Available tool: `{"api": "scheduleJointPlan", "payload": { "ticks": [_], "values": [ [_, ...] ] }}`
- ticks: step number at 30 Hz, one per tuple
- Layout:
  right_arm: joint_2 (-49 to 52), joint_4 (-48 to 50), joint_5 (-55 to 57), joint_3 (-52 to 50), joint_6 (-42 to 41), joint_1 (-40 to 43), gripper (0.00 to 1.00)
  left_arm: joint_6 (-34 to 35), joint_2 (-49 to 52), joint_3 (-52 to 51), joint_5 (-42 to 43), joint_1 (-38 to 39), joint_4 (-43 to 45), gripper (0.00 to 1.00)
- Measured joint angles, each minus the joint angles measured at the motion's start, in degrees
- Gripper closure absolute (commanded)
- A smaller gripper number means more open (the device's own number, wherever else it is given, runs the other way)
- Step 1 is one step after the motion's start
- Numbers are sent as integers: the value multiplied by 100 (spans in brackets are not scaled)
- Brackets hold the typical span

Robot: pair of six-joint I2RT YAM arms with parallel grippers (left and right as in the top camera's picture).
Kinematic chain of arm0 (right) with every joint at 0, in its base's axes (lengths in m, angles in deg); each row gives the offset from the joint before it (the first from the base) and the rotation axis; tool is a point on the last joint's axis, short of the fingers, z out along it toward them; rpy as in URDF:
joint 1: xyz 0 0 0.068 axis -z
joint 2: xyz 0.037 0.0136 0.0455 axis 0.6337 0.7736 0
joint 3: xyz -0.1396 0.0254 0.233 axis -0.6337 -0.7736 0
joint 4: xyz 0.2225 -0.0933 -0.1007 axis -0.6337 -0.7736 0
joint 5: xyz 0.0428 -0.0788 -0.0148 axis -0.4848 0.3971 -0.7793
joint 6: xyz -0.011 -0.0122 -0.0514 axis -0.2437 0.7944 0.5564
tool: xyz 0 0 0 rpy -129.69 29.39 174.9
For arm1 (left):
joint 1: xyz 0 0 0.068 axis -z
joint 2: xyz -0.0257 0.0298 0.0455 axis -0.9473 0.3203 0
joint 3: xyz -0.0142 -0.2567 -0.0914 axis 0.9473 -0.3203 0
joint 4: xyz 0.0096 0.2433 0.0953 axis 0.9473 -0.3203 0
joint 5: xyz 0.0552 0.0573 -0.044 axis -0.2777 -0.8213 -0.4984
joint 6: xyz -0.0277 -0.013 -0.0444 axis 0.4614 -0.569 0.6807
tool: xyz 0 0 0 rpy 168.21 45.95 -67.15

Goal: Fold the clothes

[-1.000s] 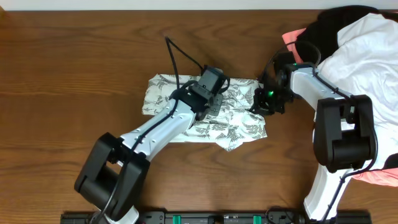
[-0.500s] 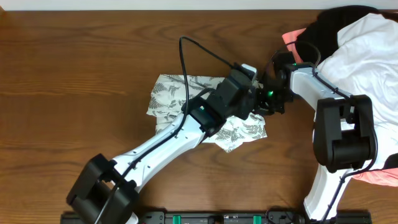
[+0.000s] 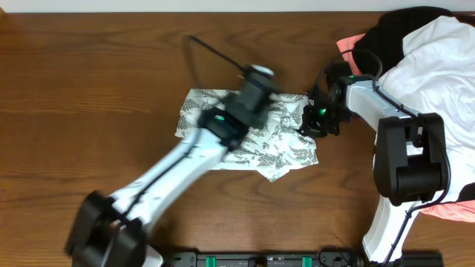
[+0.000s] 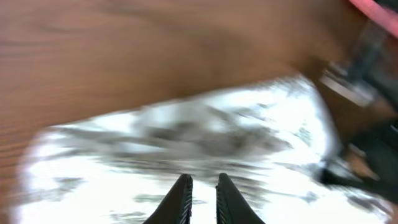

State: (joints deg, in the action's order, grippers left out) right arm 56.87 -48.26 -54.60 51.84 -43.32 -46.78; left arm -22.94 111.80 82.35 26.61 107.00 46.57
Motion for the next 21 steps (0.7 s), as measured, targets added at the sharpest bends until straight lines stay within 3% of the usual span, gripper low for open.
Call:
{"api": "scheduleJointPlan", "payload": {
  "ticks": [5,10,21],
  "values": [
    [0,-24,0,0,0,0,99,0,-205,22,-157,-1067,-363,83],
    [0,-28,0,0,0,0,99,2,319,22,402,-1751,-466,83],
    [0,-24,0,0,-2,-2,99,68,1394,22,1464,-1606,-461,83]
  ]
}}
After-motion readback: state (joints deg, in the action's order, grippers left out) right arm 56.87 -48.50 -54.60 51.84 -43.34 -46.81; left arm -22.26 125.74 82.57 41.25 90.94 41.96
